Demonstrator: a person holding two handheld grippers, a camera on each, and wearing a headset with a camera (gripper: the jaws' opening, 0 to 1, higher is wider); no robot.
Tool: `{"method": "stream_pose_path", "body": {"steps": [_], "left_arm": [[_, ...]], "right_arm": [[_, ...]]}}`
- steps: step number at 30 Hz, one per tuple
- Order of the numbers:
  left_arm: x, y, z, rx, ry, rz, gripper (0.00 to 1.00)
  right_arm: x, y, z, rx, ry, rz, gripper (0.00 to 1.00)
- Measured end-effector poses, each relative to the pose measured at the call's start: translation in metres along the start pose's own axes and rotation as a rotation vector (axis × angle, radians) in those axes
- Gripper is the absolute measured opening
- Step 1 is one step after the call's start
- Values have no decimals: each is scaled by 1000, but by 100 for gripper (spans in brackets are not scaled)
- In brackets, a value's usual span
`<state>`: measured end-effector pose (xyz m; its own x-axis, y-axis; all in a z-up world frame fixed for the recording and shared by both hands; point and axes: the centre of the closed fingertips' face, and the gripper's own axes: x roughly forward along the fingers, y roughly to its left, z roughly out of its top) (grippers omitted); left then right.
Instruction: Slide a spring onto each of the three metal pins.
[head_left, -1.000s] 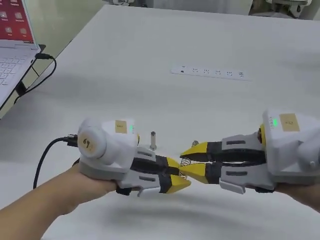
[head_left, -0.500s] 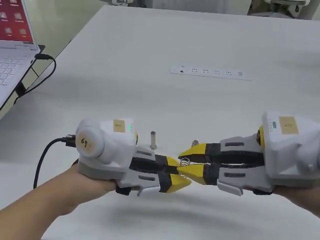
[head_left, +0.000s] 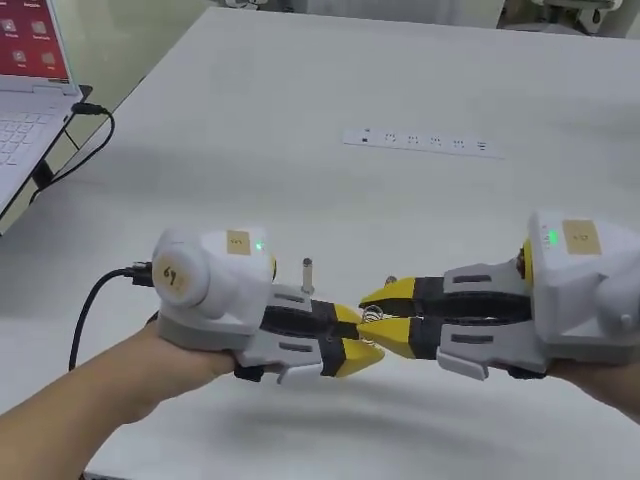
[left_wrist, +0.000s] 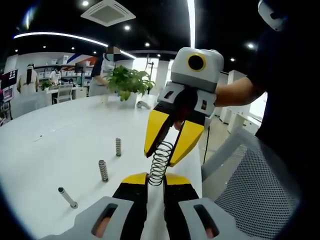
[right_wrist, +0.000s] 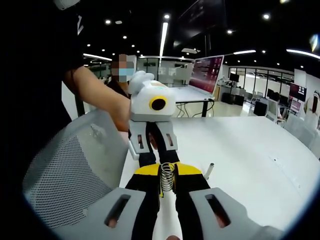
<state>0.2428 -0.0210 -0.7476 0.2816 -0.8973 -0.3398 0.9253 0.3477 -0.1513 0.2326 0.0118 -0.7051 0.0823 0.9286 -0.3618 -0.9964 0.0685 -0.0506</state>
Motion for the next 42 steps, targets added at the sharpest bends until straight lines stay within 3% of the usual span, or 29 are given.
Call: {"method": "stream_pose_path", "body": {"steps": [12,24,42], "left_arm": [[-1,1,3,-8,-10,9,4],[-8,8,2,-11,-9,40,12],[-49,32,-9,-54,-6,166,38]], "right_arm": [[0,-2,1,-2,5,-2,8],[-2,-10,0,-3,10,-28,8],[-3,-17,-4,-10,20,-60,8]]}}
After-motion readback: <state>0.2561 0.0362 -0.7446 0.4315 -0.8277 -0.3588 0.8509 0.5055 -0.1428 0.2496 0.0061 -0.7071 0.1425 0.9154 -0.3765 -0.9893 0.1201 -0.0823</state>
